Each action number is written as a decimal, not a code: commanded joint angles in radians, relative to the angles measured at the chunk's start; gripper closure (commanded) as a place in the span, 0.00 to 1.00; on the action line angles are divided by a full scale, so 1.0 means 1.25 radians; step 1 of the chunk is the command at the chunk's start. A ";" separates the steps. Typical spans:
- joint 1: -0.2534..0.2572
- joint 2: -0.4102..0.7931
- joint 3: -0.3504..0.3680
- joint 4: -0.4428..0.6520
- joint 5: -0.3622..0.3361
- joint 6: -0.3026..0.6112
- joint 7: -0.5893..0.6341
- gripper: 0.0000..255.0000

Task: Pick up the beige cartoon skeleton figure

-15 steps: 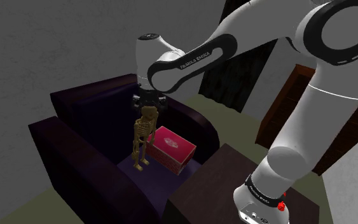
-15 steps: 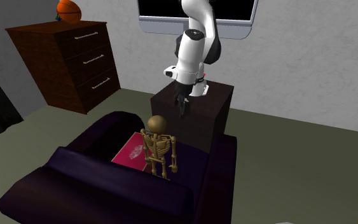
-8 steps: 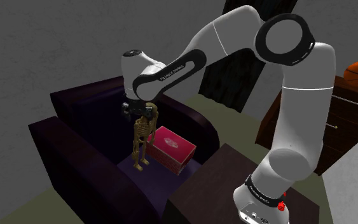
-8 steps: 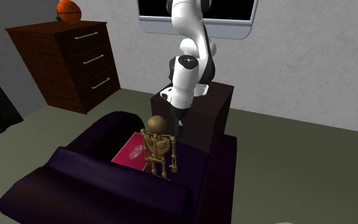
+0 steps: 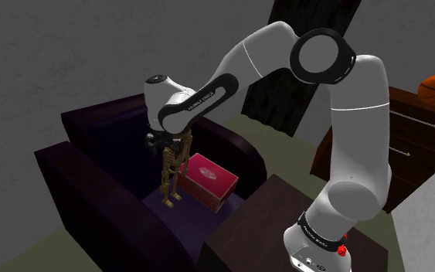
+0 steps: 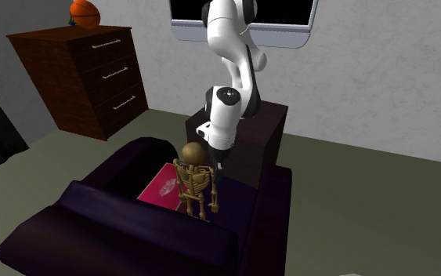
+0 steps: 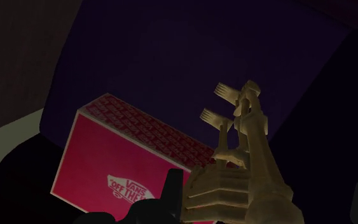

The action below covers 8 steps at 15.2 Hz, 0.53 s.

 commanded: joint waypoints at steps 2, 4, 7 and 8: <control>0.004 0.014 -0.005 0.004 -0.007 0.009 0.006 0.00; 0.005 0.015 -0.005 0.005 -0.007 0.009 0.006 1.00; 0.004 0.015 -0.005 0.005 -0.007 0.009 0.006 1.00; 0.005 0.015 -0.005 0.005 -0.007 0.009 0.006 1.00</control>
